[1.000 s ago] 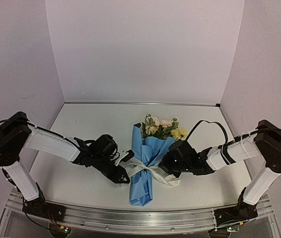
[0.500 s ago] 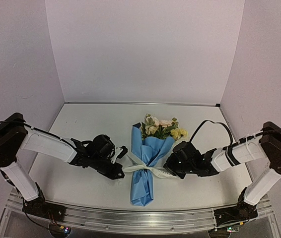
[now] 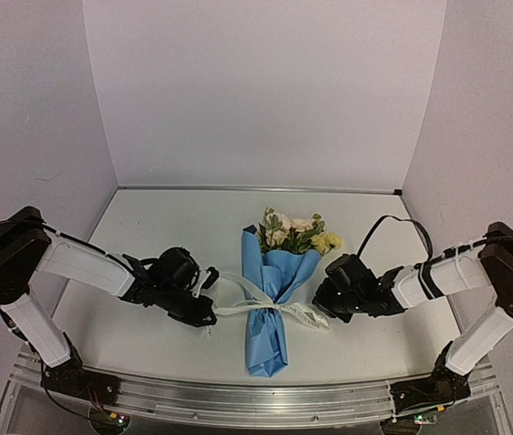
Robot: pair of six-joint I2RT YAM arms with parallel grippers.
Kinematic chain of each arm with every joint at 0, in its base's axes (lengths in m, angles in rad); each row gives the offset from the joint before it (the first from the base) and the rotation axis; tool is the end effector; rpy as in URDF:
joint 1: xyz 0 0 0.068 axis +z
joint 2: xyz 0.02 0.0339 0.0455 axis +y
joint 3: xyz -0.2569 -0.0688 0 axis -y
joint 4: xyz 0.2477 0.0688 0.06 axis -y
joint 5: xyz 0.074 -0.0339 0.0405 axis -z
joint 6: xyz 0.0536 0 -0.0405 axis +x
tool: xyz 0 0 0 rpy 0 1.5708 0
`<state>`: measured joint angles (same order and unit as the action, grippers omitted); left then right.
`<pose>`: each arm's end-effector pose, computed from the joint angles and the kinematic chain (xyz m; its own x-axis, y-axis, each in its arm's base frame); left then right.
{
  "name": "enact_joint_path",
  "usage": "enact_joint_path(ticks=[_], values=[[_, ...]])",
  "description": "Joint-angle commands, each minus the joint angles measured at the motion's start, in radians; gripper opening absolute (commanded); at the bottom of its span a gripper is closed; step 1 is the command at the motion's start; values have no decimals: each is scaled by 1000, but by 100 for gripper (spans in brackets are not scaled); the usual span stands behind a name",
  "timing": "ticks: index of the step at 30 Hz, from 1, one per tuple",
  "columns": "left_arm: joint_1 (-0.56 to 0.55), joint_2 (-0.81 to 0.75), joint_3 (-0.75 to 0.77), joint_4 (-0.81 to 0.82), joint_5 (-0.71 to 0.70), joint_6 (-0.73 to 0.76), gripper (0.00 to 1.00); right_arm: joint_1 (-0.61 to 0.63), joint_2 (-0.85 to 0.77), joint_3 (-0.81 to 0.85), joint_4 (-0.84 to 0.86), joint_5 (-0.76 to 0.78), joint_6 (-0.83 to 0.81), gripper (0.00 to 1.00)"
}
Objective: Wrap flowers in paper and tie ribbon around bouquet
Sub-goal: Reset both arms
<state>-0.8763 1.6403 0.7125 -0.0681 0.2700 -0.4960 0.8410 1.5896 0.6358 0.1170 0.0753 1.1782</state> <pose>0.1827 -0.2417 0.1021 -0.8690 0.3266 -0.3717 0.4773 0.7514 -0.4557 0.2047 0.2227 0.1084 -0.8450 0.4372 -0.3079 0.1859 0.7800 0.5975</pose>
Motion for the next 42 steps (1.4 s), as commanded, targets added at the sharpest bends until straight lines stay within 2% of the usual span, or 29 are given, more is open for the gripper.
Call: enact_joint_path(ticks=[1,7,13,19,42], values=[[19,-36,-17,18,22,-10,0,-30,-33,-11,-69,43,-42,0],[23,-35,-18,24,33,-12,0,-40,-22,38,-175,54,-78,0],[27,-35,-27,27,36,-16,0,-39,-47,133,-421,179,-175,0],[32,-35,-32,31,42,-15,0,-40,-81,160,-523,268,-236,0],[45,-68,-50,24,42,-12,0,-51,-73,191,-591,328,-292,0]])
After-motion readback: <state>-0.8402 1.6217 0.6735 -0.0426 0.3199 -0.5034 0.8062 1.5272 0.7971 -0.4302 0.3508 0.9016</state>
